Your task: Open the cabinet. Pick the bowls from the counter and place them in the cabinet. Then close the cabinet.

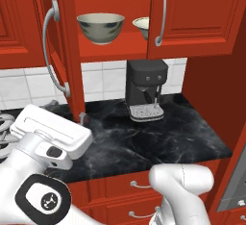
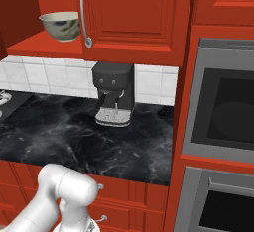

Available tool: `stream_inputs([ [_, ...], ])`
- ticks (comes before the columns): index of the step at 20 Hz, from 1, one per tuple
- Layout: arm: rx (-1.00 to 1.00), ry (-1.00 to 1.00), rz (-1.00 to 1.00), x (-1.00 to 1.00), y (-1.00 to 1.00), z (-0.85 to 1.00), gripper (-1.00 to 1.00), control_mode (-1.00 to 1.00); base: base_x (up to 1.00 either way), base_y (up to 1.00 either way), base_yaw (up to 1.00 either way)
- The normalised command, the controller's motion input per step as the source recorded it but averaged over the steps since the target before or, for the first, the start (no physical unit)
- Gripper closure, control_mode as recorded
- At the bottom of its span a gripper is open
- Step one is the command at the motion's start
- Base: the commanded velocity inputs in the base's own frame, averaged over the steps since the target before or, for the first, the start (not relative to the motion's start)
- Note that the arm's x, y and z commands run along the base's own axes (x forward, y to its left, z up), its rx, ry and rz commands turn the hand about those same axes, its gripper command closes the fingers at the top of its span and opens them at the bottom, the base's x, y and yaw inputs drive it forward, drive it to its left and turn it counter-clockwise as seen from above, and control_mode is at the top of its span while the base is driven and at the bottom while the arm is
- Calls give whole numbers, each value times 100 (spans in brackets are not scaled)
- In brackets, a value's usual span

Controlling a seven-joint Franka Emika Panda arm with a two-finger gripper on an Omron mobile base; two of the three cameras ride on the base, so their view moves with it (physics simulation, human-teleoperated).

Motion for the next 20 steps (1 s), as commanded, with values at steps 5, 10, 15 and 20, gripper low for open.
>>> stream_inputs([
  [5, 0, 0, -6, 13, 7, -10, -100, -100, 0, 0, 0],
  [10, 0, 0, -6, 0, -10, -6, -100, -100, 0, 0, 0],
  [15, 0, 0, -5, 1, -17, 0, -100, -100, 0, 0, 0],
  [20, 0, 0, -3, 6, -15, 0, -100, -100, 0, 0, 0],
])
